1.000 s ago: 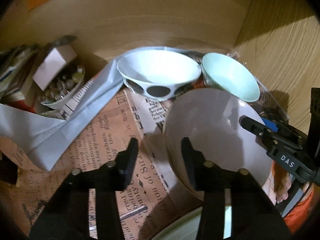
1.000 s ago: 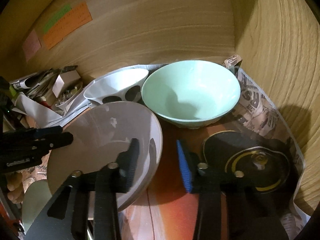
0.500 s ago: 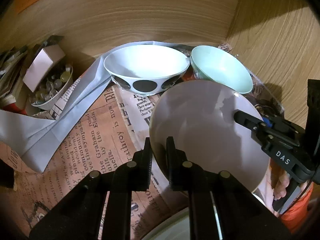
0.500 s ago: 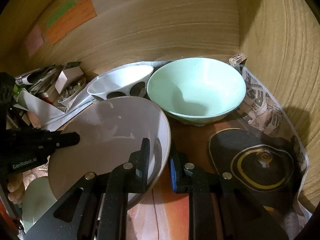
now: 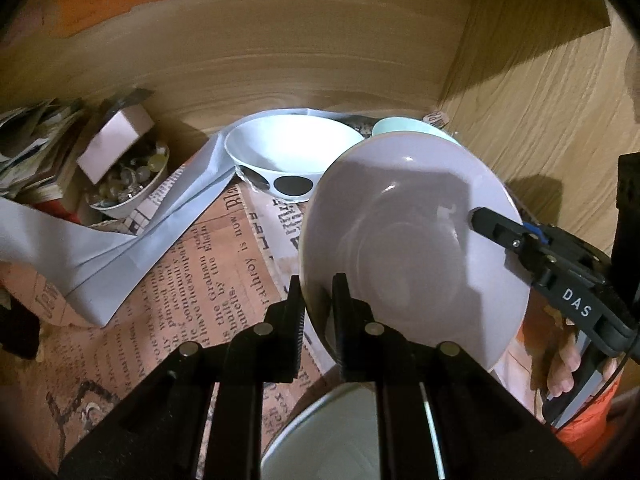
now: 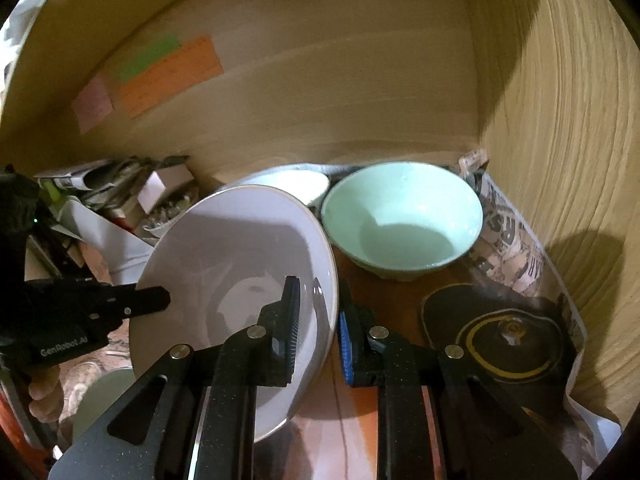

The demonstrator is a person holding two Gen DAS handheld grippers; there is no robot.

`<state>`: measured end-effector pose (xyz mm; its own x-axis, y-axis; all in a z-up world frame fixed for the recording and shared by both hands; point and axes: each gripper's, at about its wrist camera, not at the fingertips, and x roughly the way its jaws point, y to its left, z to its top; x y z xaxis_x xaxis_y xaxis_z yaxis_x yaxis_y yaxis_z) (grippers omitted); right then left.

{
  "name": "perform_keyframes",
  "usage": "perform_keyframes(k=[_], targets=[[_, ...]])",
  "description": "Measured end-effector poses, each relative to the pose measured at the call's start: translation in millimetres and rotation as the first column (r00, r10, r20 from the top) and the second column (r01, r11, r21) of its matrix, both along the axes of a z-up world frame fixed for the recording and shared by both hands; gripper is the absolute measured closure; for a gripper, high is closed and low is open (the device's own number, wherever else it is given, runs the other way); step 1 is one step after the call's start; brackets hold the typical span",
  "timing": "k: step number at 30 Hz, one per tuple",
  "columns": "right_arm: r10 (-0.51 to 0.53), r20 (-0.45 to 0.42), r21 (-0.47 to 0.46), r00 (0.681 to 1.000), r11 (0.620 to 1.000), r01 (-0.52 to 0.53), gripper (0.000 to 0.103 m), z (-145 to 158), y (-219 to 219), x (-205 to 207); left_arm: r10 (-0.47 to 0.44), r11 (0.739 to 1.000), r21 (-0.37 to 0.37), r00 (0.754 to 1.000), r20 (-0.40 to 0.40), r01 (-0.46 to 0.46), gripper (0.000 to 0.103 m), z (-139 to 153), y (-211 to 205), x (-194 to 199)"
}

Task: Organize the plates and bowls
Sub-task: 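Lift the pinkish-grey bowl and carry it beside the plate stack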

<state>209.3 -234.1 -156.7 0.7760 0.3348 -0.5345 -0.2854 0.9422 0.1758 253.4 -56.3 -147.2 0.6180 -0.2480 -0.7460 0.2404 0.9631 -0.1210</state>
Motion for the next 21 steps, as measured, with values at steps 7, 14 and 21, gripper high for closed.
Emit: perform_keyframes(k=[7, 14, 21], targets=[[0.026, 0.042, 0.0, 0.999, 1.0, -0.026, 0.087, 13.6, 12.6, -17.1, 0.022, 0.999, -0.035, 0.999, 0.026, -0.021, 0.09, 10.8, 14.2, -20.4], [0.059, 0.071, 0.005, 0.996, 0.998, -0.059, 0.087, 23.4, 27.2, -34.5, 0.057, 0.998, -0.037, 0.995, 0.088, -0.054, 0.09, 24.3, 27.6, -49.6], [0.104, 0.092, 0.003, 0.99, 0.995, -0.105, 0.087, 29.7, 48.5, -51.7, 0.108, 0.993, -0.065, 0.984, 0.14, -0.1, 0.09, 36.0, 46.8, -80.8]])
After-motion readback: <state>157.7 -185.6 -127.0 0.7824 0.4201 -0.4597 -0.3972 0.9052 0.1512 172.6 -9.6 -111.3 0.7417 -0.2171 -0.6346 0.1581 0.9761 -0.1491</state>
